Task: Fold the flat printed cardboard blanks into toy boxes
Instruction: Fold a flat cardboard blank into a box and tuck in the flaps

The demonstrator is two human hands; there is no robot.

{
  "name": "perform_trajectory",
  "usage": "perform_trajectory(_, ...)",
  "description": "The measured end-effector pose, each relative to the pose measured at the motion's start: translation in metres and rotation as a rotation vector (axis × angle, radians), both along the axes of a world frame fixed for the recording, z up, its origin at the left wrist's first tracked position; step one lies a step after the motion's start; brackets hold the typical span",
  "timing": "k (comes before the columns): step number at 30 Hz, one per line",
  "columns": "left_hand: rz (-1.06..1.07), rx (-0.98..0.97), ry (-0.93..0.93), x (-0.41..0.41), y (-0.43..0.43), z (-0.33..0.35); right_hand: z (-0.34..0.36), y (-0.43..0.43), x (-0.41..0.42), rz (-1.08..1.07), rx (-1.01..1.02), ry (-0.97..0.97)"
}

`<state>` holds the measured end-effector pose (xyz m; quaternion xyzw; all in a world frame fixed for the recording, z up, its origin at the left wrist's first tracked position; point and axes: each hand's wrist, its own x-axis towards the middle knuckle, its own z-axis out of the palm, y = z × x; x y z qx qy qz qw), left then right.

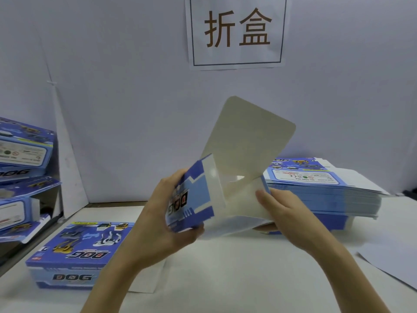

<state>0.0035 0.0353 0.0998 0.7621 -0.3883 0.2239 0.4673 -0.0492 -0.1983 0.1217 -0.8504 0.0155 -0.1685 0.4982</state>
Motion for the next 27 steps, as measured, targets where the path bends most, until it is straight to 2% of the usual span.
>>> perform_trajectory(2,0.031,0.013,0.091,0.004,-0.002,-0.001,0.0,0.005,0.0,-0.128,-0.241,-0.053)
perform_trajectory(4,-0.042,0.053,0.264,0.006,-0.002,-0.005,0.0,0.012,0.003,-0.238,-0.366,-0.097)
perform_trajectory(6,-0.246,0.081,0.49,0.005,0.0,-0.005,-0.001,0.016,0.005,-0.316,-0.38,-0.119)
perform_trajectory(8,-0.407,0.073,0.574,0.004,-0.01,-0.003,-0.002,0.016,0.008,-0.354,-0.379,-0.116)
perform_trajectory(11,-0.326,-0.14,0.733,0.0,-0.03,0.003,-0.003,0.019,0.009,-0.381,-0.44,-0.103)
perform_trajectory(15,-0.299,-0.201,0.727,-0.007,-0.028,0.002,-0.007,0.027,0.009,-0.315,-0.494,-0.097)
perform_trajectory(18,-0.078,-0.284,0.782,0.001,-0.02,-0.002,-0.011,0.037,0.008,-0.259,-0.555,-0.081)
perform_trajectory(22,0.574,-0.074,0.426,0.002,-0.026,-0.006,-0.014,0.05,0.006,-0.205,-0.541,-0.098)
perform_trajectory(25,0.612,-0.072,0.308,-0.003,-0.026,-0.003,-0.015,0.05,0.005,-0.157,-0.544,-0.018)
perform_trajectory(27,0.638,-0.001,0.256,-0.003,-0.027,-0.002,-0.015,0.049,0.005,-0.152,-0.556,-0.001)
